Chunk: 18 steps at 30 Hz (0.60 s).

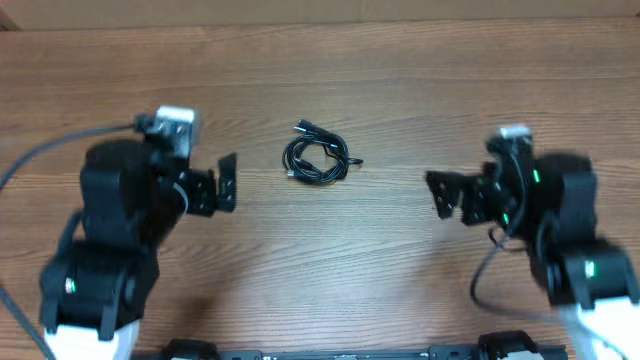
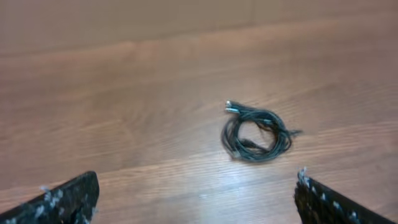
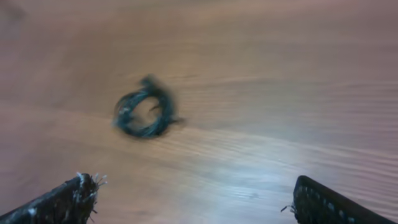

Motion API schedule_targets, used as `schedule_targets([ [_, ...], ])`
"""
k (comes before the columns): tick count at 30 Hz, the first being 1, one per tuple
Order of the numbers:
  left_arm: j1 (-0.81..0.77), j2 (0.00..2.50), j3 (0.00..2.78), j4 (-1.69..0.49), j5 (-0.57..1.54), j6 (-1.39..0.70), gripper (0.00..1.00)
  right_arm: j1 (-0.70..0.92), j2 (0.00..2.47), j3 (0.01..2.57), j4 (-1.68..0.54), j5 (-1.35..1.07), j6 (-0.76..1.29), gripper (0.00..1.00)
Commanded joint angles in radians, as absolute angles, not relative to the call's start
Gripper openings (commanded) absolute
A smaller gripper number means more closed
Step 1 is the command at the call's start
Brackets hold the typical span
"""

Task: Untangle cables
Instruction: 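Reach the left gripper down onto the black cable bundle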

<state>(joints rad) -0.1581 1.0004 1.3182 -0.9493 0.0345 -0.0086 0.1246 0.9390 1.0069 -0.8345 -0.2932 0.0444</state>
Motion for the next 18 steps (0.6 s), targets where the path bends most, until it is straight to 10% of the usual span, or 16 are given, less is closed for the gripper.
schedule_targets([
  [1,-0.202,1.116,1.491,-1.043,0.051,-0.023,1.0,0.177,1.1,1.158,-0.871,-0.585,0.038,1.0],
  [11,-0.223,1.2,1.623,-1.125,0.167,-0.023,1.0,0.442,1.374,1.202,-0.714,-0.656,0.06,1.0],
  [18,-0.248,1.245,1.623,-1.098,0.094,-0.114,1.0,0.451,1.409,1.361,-0.78,-0.194,0.089,1.0],
])
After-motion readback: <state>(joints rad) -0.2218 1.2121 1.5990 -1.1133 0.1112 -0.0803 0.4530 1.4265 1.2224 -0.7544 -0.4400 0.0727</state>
